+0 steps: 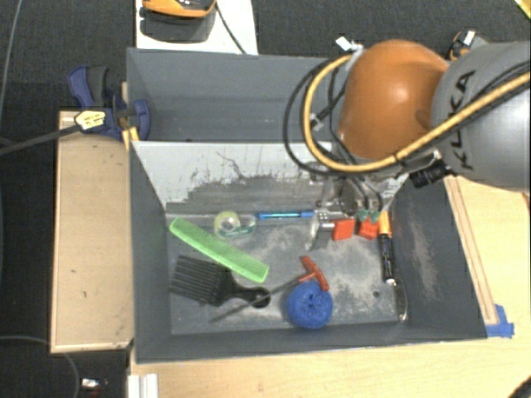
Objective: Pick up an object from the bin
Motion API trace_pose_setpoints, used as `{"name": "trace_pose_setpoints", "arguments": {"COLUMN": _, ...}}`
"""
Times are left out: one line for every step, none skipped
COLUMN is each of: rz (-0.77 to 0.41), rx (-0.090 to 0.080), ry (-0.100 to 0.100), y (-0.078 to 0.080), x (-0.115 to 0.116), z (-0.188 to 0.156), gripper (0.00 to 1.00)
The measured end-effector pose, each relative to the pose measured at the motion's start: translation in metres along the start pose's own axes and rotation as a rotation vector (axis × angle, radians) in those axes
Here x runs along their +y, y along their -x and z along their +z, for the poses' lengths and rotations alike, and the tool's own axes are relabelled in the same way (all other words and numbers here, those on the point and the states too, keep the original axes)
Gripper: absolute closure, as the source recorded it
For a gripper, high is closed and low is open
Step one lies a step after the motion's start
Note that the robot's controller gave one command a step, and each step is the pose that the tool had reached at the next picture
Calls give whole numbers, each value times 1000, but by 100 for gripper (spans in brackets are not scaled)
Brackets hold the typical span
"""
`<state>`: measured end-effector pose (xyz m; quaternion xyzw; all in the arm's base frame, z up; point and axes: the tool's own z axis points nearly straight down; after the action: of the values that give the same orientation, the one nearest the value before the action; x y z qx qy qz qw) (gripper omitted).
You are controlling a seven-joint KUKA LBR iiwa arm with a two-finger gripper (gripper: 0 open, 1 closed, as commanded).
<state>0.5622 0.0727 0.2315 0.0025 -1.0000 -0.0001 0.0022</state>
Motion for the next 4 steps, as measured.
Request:
{"name": "trace_pose_setpoints", "arguments": {"rz": 3, "rx": -8, "ry": 1, "y": 1, "x": 0, "z": -5, "gripper": 0}}
{"name": "trace_pose_setpoints", "arguments": {"rz": -124, "rx": -10, "ry": 0, "y": -21, "x": -13, "z": 46, "gripper": 0}}
{"name": "trace_pose_setpoints", "arguments": {"rz": -368, "rx": -16, "ry": -1, "y": -62, "x": -35, "z": 71, "gripper": 0}}
{"name": "trace_pose_setpoints", "arguments": {"rz": -574, "rx": -11, "ry": -2, "y": -83, "x": -36, "z": 117, "gripper": 0}}
